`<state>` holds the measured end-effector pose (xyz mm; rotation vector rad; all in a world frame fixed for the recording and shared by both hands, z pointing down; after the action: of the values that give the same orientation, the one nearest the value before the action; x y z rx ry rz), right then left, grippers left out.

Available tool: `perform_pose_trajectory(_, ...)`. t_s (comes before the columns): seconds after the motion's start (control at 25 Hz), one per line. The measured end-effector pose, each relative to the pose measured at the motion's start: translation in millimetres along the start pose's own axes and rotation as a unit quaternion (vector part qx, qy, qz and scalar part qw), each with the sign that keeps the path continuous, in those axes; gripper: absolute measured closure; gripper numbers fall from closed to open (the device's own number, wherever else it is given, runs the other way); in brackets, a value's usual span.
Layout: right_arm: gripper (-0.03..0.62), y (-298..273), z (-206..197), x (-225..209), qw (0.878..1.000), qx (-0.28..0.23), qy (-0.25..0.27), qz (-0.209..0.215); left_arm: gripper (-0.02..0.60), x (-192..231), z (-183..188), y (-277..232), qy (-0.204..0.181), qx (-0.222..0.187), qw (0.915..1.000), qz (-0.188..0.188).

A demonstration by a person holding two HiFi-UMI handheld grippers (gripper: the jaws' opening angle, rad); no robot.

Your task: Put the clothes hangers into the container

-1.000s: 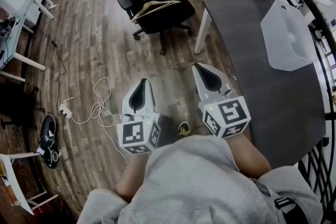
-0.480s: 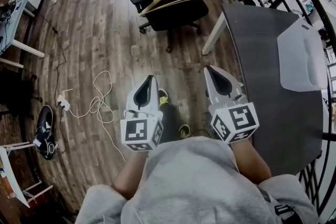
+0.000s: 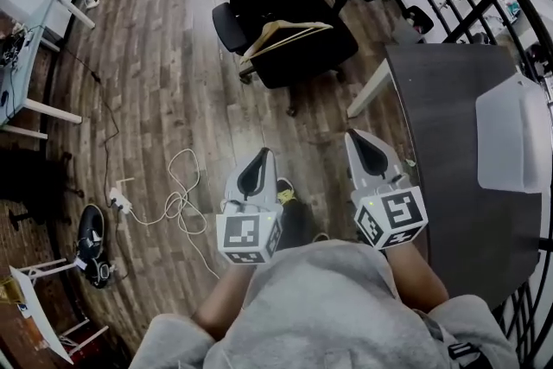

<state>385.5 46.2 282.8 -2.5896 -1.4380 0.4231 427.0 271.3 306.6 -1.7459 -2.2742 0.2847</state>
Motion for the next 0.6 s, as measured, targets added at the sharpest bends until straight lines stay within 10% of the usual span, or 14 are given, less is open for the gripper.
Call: perform_pose_trajectory(0.6, 0.594, -121, 35, -7, 0.999, 0.027, 0.019, -0.025, 0.574, 104, 30, -89, -0.002, 0.010, 0.9999, -0.004)
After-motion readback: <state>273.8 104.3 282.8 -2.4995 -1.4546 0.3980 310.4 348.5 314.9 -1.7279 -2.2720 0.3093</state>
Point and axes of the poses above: the fingertips, and each gripper's own axes: y backward along the fingers, x to its left, z out of its top, the point moved 10 cm from there along y, backward along the fingers, and after that the axes turned 2 degrees about -y, right-handed, at the moved point
